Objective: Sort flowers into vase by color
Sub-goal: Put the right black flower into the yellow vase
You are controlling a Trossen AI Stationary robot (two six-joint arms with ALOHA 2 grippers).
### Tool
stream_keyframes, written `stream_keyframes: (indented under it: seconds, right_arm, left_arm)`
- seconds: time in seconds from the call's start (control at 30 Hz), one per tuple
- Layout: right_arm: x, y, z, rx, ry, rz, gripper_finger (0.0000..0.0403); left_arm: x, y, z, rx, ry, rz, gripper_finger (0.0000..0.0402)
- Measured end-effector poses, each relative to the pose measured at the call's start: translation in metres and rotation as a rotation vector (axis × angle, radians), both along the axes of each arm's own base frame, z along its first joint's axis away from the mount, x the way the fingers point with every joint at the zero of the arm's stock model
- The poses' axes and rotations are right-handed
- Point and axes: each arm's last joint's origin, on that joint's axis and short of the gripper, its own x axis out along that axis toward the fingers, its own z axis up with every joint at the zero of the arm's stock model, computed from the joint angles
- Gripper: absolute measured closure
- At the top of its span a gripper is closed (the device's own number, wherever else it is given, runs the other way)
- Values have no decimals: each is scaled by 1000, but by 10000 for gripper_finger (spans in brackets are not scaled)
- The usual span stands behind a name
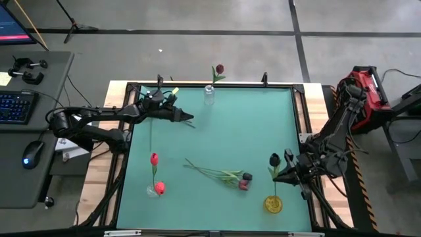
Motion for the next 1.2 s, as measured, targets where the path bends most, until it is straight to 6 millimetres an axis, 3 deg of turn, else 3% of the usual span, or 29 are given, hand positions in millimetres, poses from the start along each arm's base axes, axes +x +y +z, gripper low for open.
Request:
stream_keyframes:
  seconds: [0.27,0.43,0.57,0.9,1.03,1.2]
  right_arm:
    - [-1,2,-1,68,31,71,400]
    - [-1,3,-4,156,85,79,378]
    - [-2,3,-9,234,158,93,325]
    - [-8,9,-17,453,429,321,135]
    - [-11,11,-20,544,578,422,103]
    - [-18,14,-24,606,802,577,102]
  left_arm:
    - [1,1,3,-7,-30,8,193]
    - [1,1,3,-10,-31,9,193]
    - [1,1,3,-31,-32,16,193]
    - [1,1,3,-22,-31,13,193]
    - [1,1,3,-14,-30,9,193]
    - [1,1,3,12,-28,1,193]
